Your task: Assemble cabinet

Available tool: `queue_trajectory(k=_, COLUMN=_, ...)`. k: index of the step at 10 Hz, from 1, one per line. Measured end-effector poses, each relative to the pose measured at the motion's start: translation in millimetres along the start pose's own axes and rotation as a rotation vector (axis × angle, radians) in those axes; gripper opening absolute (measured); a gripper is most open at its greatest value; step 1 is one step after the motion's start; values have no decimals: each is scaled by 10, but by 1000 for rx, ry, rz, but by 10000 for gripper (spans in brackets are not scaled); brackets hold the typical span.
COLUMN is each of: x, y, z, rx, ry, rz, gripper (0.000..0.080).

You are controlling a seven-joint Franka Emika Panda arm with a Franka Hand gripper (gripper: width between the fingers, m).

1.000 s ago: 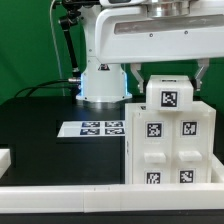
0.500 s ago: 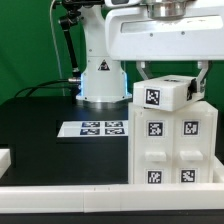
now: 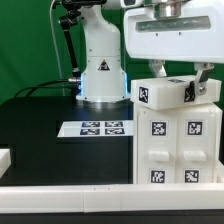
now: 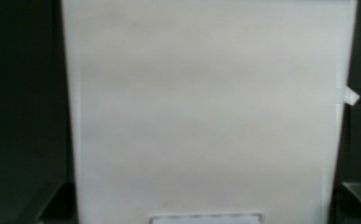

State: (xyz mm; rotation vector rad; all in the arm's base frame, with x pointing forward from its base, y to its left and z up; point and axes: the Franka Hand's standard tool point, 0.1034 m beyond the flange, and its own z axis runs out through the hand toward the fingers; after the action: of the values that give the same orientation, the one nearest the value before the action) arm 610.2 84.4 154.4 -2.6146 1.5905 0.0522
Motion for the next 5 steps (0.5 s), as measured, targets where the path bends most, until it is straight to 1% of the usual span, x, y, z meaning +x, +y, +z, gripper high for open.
queue_trajectory(k=2, x=-27, y=-25, z=-2, rx=7, ry=2, rz=140, gripper=560)
queue_trajectory(k=5, x=-13, y=-37, z=-2, rx=23, ry=-5, rz=365, gripper=560)
